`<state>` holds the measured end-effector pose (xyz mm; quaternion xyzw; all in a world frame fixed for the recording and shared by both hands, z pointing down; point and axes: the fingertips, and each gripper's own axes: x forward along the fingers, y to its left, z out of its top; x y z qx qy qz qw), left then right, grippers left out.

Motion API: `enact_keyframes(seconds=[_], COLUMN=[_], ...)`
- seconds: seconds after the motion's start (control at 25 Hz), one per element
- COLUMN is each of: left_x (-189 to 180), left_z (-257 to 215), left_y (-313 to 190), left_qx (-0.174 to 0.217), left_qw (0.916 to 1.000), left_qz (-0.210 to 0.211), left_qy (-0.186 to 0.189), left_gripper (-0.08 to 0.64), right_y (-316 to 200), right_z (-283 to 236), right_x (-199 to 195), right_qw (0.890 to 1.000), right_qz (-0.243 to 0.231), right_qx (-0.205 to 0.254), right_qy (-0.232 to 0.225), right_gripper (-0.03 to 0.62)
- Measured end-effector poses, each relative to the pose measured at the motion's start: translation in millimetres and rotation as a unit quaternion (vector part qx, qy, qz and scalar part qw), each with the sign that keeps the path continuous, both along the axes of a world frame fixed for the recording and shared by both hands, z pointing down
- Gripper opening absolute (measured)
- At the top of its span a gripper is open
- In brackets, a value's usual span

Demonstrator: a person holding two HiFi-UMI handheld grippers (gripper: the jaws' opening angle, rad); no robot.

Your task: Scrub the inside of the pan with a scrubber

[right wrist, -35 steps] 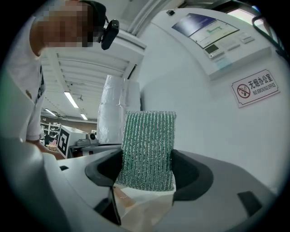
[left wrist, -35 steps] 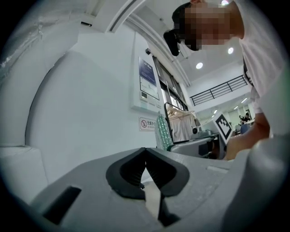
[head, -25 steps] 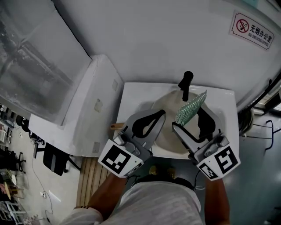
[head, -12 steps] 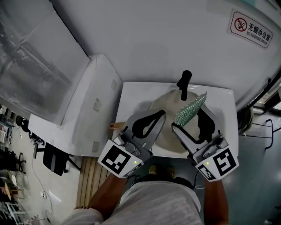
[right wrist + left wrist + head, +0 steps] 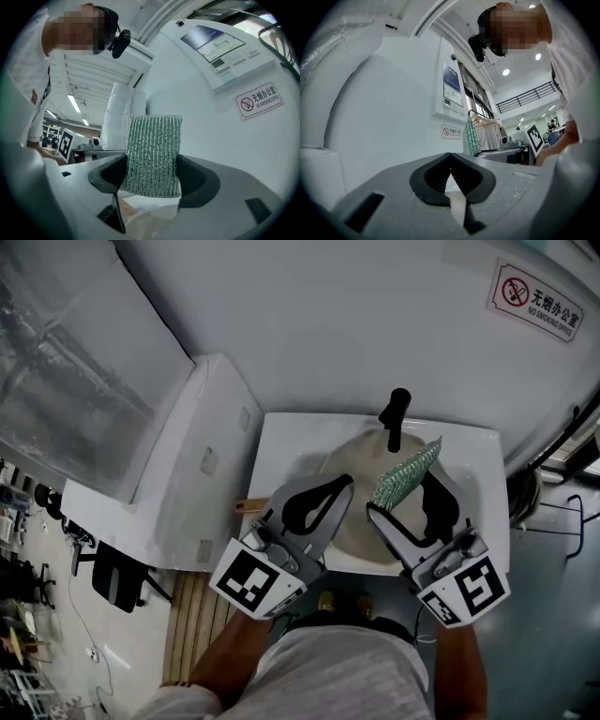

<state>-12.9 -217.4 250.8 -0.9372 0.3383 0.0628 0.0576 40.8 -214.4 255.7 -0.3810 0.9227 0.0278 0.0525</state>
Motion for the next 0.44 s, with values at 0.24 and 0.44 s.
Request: enact_keyframes(seconds=[0.24,0.44], left_x=[-1.0,-0.6], left_z=[1.6,-2.2], left_y=[1.0,0.4], left_qx=[-0.004,0.004], left_qw=[1.0000,1.0000], left_qz=[0.000,-0.001], left_qy=[-0.004,0.003], left_gripper=[0.015,0.015], right_y=[0.7,0.7], right_z=[-0.1,-0.4], right_x=[0.2,0.7], right_qw=[1.000,1.000], right_qz=[0.001,0.001], right_qx=[-0.001,0.000], right_qy=[0.001,0.001], right_gripper=[0.339,0.339])
